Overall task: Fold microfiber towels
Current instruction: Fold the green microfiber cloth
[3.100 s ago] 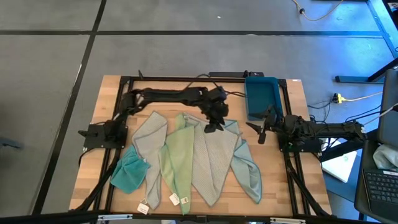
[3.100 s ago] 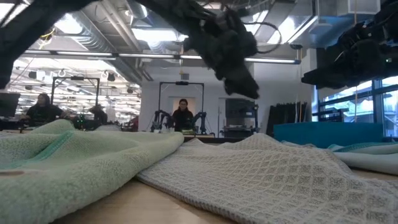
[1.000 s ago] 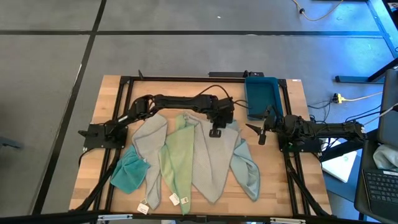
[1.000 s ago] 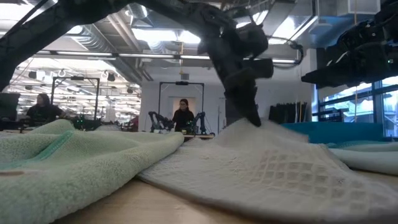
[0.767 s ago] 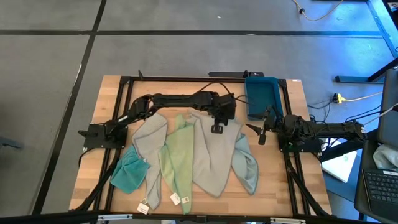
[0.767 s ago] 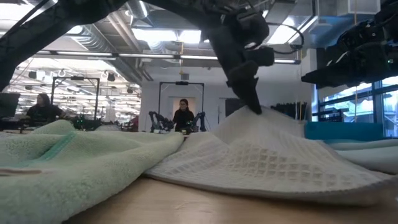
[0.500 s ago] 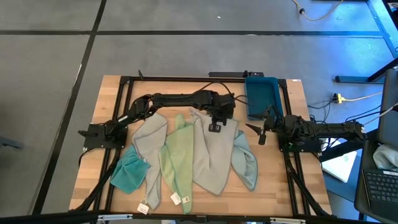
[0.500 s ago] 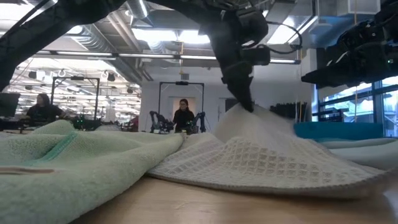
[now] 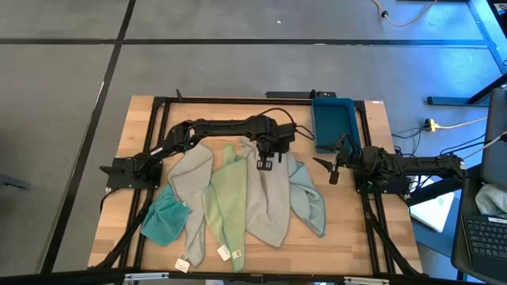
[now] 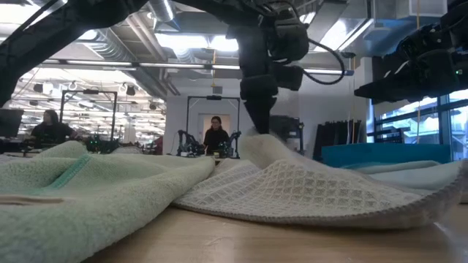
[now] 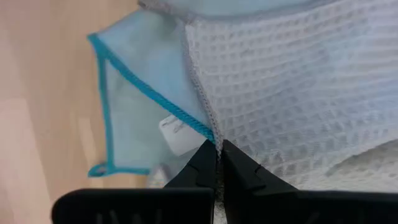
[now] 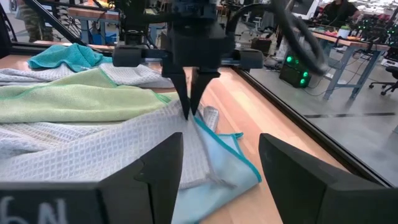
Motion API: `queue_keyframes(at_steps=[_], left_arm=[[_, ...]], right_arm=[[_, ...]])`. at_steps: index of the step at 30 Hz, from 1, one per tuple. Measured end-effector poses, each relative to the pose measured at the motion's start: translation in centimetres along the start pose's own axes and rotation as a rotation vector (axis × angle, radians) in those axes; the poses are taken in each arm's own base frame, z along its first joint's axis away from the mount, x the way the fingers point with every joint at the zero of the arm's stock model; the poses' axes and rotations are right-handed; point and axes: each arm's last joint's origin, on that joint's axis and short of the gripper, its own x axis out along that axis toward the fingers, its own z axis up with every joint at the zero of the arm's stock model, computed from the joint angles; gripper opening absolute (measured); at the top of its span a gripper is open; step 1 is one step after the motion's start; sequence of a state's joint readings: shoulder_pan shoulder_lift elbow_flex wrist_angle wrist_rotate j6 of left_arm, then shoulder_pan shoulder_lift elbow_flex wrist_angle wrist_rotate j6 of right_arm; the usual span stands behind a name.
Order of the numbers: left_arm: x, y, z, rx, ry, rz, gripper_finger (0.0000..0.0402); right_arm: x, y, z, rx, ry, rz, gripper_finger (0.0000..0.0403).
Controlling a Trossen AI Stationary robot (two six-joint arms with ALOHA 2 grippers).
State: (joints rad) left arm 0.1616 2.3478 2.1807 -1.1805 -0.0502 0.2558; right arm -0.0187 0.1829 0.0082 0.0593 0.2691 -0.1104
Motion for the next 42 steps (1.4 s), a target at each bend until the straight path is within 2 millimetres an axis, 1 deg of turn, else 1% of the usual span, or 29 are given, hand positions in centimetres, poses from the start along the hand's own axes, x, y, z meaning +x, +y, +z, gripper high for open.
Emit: queue_keyframes(at_steps=[3, 6, 9, 11, 15, 17, 20, 22, 24, 27, 30, 33, 36, 39, 40, 42], left_arm=[[0.0, -0.6, 0.5, 0.023, -0.030, 0.008, 0.0001], [-0.1, -0.5, 0.6, 0.040, -0.018, 0.104, 0.0001], [0.1, 0.9, 0.1, 0.037, 0.044, 0.278, 0.0001], [0.4, 2.3, -0.7, 0.020, 0.104, 0.360, 0.0001], [0.6, 5.5, -2.7, -0.063, 0.225, 0.416, 0.0000], [0.6, 6.7, -3.8, -0.104, 0.283, 0.423, 0.0000], [-0.3, 7.8, -5.1, -0.148, 0.355, 0.457, 0.0000], [-1.8, 7.9, -5.6, -0.171, 0.371, 0.497, 0.0000], [-3.6, 7.9, -6.2, -0.193, 0.383, 0.532, 0.0000], [-6.5, 7.4, -6.7, -0.238, 0.348, 0.575, 0.0000], [-10.3, 5.8, -7.0, -0.277, 0.262, 0.610, 0.0000], [-13.3, 4.0, -7.6, -0.305, 0.204, 0.646, 0.0000], [-15.0, 2.6, -8.1, -0.327, 0.168, 0.742, 0.0000], [-16.4, 1.5, -9.5, -0.342, 0.153, 0.768, 0.0000], [-16.4, 1.4, -10.1, -0.358, 0.151, 0.790, 0.0000], [-15.8, 1.1, -11.4, -0.374, 0.186, 0.818, 0.0000]], right_arm=[[0.0, 0.0, 0.0, 0.000, 0.000, 0.001, 0.0213], [0.0, 0.0, 0.0, 0.002, 0.000, 0.001, 0.0213], [0.0, 0.0, 0.0, 0.018, 0.000, 0.001, 0.0213], [0.0, 0.0, 0.0, 0.024, 0.000, 0.001, 0.0213], [0.0, 0.0, 0.0, 0.029, 0.001, 0.006, 0.0213], [0.0, 0.0, 0.0, 0.029, 0.001, 0.008, 0.0213], [0.0, 0.0, 0.0, 0.038, 0.001, 0.009, 0.0213], [0.0, 0.0, 0.0, 0.051, 0.001, 0.009, 0.0213], [0.0, 0.0, 0.0, 0.053, 0.001, 0.010, 0.0213], [0.0, 0.0, 0.0, 0.057, 0.001, 0.011, 0.0213], [0.0, 0.0, 0.0, 0.073, 0.002, 0.012, 0.0213], [0.0, 0.0, 0.0, 0.078, 0.004, 0.013, 0.0213], [0.0, 0.1, -0.1, 0.080, 0.006, 0.024, 0.0213], [0.0, 0.1, -0.1, 0.087, 0.006, 0.038, 0.0213], [0.0, 0.1, -0.1, 0.099, 0.007, 0.040, 0.0213], [0.0, 0.1, -0.1, 0.109, 0.007, 0.040, 0.0213]])
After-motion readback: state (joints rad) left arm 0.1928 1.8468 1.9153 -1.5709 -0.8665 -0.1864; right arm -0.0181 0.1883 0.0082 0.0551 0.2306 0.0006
